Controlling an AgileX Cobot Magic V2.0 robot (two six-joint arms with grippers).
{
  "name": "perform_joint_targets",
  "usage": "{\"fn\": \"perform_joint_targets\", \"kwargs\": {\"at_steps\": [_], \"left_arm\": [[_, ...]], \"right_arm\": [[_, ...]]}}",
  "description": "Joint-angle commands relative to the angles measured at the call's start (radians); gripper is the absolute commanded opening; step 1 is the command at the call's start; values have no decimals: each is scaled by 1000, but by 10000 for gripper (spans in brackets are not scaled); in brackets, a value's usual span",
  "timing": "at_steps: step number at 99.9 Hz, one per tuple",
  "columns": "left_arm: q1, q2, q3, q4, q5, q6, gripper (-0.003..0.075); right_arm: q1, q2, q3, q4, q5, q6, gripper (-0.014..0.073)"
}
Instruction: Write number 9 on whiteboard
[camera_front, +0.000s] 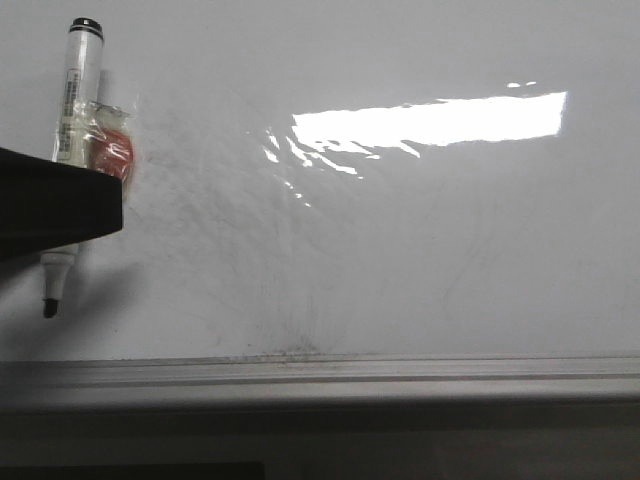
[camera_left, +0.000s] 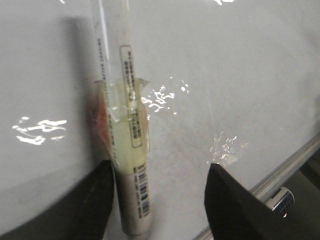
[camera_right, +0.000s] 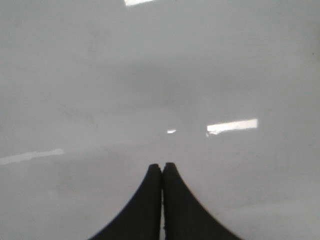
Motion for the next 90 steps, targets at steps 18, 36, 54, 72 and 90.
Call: {"fn": "perform_joint_targets", "kwargs": {"at_steps": [18, 36, 54, 72, 90], "left_arm": [[-5, 48, -27, -32, -43, -8, 24], [-5, 48, -27, -30, -43, -8, -20], [-5, 46, -27, 102, -57, -5, -20], [-5, 42, -27, 302, -81, -5, -20], [-5, 42, -46, 505, -95, -5, -20]], "right_arm": [[87, 35, -36, 4, -5, -2, -63], [228, 118, -97, 10, 25, -4, -63], [429, 281, -231, 109, 56, -119, -62], [662, 479, -379, 179, 54, -186, 50], [862, 645, -503, 177, 54, -186, 331]]}}
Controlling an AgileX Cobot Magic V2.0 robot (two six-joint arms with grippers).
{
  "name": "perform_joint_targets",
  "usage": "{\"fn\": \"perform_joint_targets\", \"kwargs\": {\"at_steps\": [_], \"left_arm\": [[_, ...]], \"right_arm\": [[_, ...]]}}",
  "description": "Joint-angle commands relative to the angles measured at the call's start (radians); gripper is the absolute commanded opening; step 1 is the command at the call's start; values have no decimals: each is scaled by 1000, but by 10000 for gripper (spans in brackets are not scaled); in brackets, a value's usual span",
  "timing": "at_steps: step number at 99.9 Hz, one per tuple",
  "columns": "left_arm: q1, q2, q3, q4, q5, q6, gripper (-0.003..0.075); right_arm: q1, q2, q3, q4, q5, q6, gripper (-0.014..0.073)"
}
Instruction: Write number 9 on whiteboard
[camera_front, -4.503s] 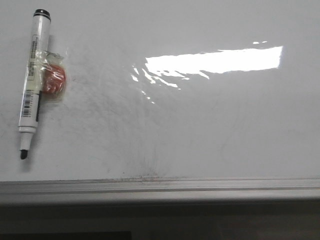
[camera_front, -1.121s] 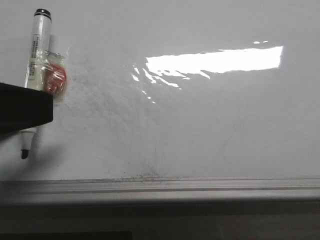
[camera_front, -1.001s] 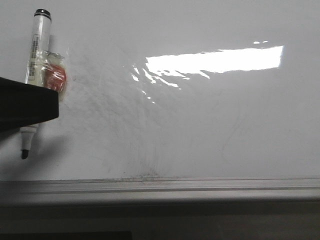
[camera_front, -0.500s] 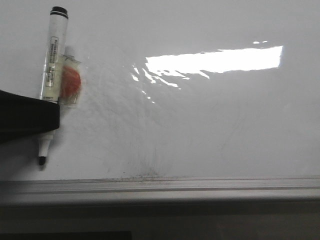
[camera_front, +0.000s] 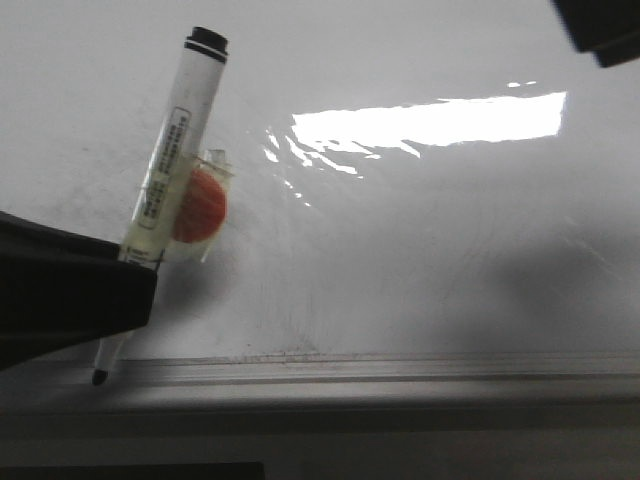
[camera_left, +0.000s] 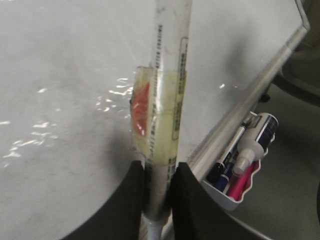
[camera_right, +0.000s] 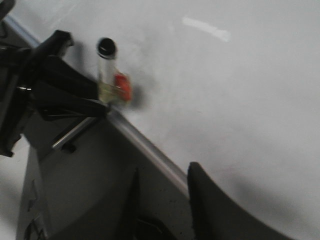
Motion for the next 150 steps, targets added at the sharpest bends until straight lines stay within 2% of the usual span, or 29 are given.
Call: {"fn": "perform_joint_targets", "kwargs": {"at_steps": [1, 18, 46, 70, 78, 90, 97, 102, 115, 122, 138, 150], "left_arm": [[-3, -7, -40, 89, -87, -5, -20], [-3, -7, -55, 139, -87, -5, -20], [-3, -7, -55, 139, -89, -5, -20], [-3, -7, -55, 139, -91, -5, -20], [-3, -7, -55, 139, -94, -5, -20], [-3, -7, -55, 139, -104, -5, -20], [-3, -7, -55, 139, -104, -5, -7], [-3, -7, -55, 139, -104, -5, 20], [-3, -7, -55, 139, -104, -5, 149], [-3, -7, -55, 139, -104, -5, 188], [-3, -39, -55, 134, -48, -8, 200], [-3, -160, -55, 132, 38, -33, 201]], "right_arm": [[75, 70, -85, 12, -61, -17, 331], [148, 205, -163, 12, -83, -17, 332], [148, 363, -268, 72, -109, -17, 332], [146, 431, -278, 72, -125, -17, 327], [146, 431, -278, 72, -125, -17, 250], [146, 431, -278, 72, -125, -17, 22], [146, 431, -278, 72, -125, -17, -73], [146, 431, -278, 72, -125, -17, -69], [146, 431, -278, 72, -125, -17, -69], [146, 431, -278, 70, -125, -19, -69], [146, 414, -278, 66, -125, -19, -69], [138, 368, -278, 56, -124, -19, -58]]}}
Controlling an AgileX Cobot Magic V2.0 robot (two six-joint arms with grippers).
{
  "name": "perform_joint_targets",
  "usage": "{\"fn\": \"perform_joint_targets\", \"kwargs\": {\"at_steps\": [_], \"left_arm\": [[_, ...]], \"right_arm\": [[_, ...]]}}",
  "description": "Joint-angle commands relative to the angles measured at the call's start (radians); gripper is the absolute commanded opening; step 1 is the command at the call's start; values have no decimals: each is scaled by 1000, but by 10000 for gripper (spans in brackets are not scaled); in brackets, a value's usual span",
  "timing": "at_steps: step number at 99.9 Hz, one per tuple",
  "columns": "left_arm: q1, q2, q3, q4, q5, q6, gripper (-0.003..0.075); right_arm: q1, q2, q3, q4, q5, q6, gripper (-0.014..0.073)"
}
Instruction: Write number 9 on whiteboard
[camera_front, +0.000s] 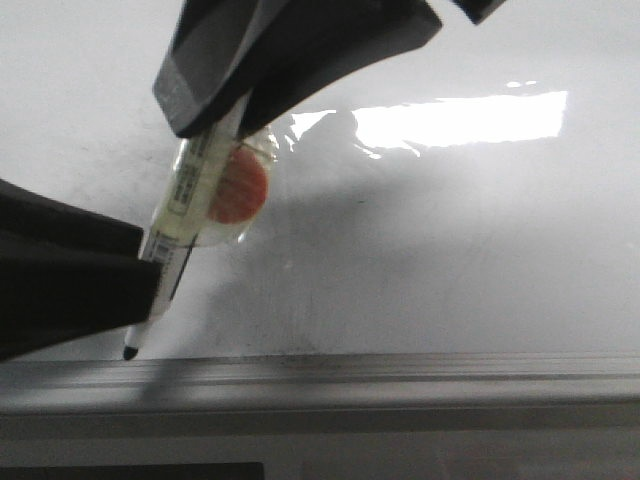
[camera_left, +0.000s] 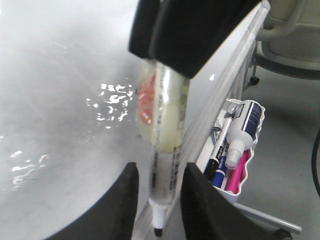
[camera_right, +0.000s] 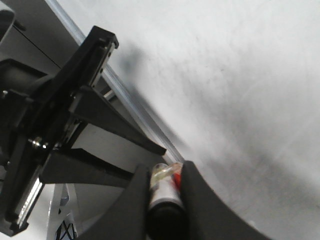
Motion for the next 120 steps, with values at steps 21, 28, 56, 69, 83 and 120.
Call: {"fn": "perform_joint_targets", "kwargs": {"at_steps": [21, 28, 56, 69, 83, 120], "left_arm": [[-3, -348, -29, -133, 151, -21, 304], [-3, -411, -29, -165, 197, -21, 323], [-3, -461, -29, -168, 231, -21, 323], [-3, -461, -29, -168, 229, -21, 323], [-3, -461, -29, -168, 229, -21, 323], [-3, -461, -29, -168, 229, -21, 323]], "right_arm": [[-115, -170, -33, -15, -44, -5, -59], [-171, -201, -37, -26, -39, -5, -59], [-272, -179, -67, -29, -124, -5, -59], [-272, -109, -75, -29, -232, -5, -59], [-237, -23, -101, -22, -127, -5, -64], [-304, -83, -160, -60, -119, -5, -62]]}}
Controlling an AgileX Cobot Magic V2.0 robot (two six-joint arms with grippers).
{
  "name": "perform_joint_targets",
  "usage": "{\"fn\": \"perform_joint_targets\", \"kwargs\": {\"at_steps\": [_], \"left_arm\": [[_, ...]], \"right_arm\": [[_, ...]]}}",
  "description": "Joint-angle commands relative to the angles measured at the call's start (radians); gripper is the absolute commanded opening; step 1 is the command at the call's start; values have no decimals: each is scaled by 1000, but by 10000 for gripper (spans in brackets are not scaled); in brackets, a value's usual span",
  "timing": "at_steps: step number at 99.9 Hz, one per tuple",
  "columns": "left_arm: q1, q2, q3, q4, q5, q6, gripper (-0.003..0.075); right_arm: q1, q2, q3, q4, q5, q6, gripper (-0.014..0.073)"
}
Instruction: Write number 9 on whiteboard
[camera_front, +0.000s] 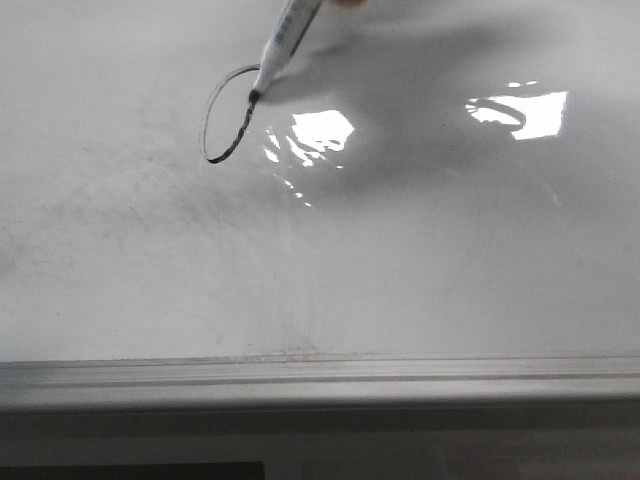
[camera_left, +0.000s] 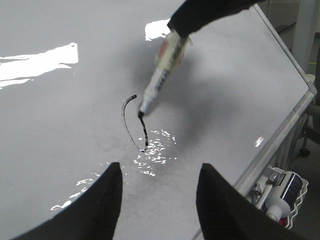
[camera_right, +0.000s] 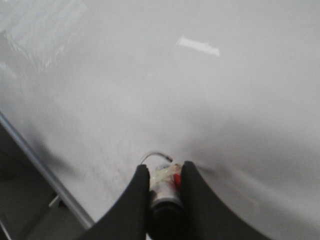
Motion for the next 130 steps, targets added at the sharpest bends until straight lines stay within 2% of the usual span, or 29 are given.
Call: {"fn": "perform_joint_targets", "kwargs": {"at_steps": [1, 11, 22, 39, 70, 85, 112, 120, 130], "left_arm": [[-3, 1, -29, -15, -71, -12, 323], [-3, 1, -29, -15, -71, -12, 323], [-3, 1, -29, -15, -65, -12, 323], [-3, 47, -29, -6, -82, -12, 323], [-3, 261, -32, 40, -289, -12, 359], [-3, 367, -34, 55, -404, -12, 358], [-3, 449, -34, 64, -465, -10, 352], [-3, 449, -34, 64, -458, -10, 291], [-3, 449, -34, 64, -461, -10, 86]], "right_arm": [[-26, -18, -56, -46, -104, -14, -62], [-22, -9, -49, -46, -35, -14, -62], [-8, -9, 32, -24, 28, -11, -62], [54, -11, 80, -7, 12, -11, -62], [220, -4, 29, 56, -25, -10, -62], [251, 26, 29, 71, -32, 19, -62], [269, 32, 29, 94, -34, 30, -62], [269, 32, 29, 97, -32, 30, -62], [269, 32, 29, 97, -25, 30, -62]]}}
